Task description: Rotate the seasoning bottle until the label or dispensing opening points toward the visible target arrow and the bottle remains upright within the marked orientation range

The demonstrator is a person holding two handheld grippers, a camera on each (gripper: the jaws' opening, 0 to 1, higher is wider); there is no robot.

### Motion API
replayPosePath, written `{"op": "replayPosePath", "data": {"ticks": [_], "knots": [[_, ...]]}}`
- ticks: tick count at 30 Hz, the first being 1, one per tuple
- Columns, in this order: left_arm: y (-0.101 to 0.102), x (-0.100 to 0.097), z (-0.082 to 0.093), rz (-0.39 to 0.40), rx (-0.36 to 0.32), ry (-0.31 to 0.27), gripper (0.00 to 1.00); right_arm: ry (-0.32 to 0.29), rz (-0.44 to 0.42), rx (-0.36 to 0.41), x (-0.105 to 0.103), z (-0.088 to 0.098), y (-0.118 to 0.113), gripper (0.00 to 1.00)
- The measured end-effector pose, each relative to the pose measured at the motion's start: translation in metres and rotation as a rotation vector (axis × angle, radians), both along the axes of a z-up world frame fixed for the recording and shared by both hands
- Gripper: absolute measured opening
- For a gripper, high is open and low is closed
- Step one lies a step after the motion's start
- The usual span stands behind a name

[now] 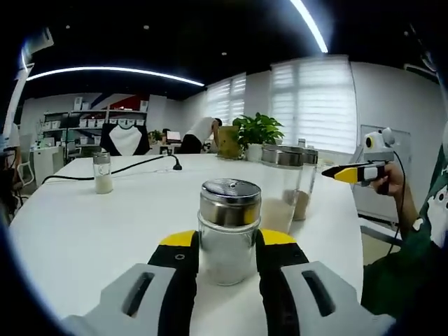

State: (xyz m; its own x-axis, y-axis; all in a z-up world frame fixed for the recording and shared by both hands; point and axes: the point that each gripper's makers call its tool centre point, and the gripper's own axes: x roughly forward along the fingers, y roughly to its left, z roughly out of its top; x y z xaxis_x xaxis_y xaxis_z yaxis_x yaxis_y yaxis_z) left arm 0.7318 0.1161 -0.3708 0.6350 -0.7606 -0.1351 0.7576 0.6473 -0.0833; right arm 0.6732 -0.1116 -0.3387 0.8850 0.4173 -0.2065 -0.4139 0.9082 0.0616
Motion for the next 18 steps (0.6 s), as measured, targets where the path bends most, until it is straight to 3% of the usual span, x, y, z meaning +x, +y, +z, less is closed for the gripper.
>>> {"op": "replayPosePath", "data": {"ticks": [18], "knots": [[-0.0054, 0.0017, -0.0019, -0.215, 0.029, -0.043, 0.33, 0.004, 0.029, 0.019, -0.0021, 0.0003, 0.0069, 0.49]]}}
